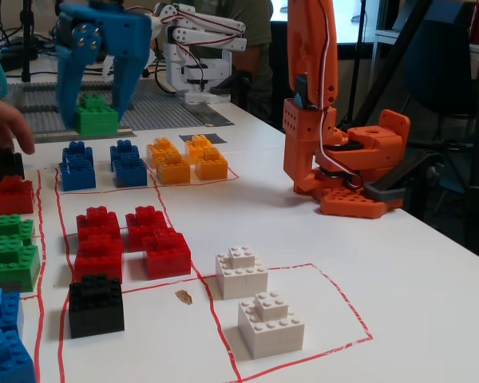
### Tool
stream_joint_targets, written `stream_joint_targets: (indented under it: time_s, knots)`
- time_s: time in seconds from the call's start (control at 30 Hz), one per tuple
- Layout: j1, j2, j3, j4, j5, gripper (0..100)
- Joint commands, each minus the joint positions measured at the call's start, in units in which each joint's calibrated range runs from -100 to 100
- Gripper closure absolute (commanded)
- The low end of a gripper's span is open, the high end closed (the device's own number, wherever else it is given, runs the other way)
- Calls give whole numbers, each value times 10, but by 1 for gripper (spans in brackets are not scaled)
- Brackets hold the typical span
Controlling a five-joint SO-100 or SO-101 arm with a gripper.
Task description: Grab the block and put it in the grey marker
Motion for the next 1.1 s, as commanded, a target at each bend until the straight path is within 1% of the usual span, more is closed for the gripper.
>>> stream_joint_targets:
  time_s: [0.0, 0.13, 0.33, 0.5, 0.73, 0.9, 1.07]
  knots:
    - [14, -107, -49, 32, 29, 100]
    - [80, -128, -28, 51, 68, 100]
    - [222, -128, -2, 50, 125, 100]
    - [342, -129, 40, 12, 169, 100]
    - [488, -72, 40, -38, 222, 100]
    - [567, -11, 5, -63, 253, 100]
    - [624, 42, -21, -88, 274, 100]
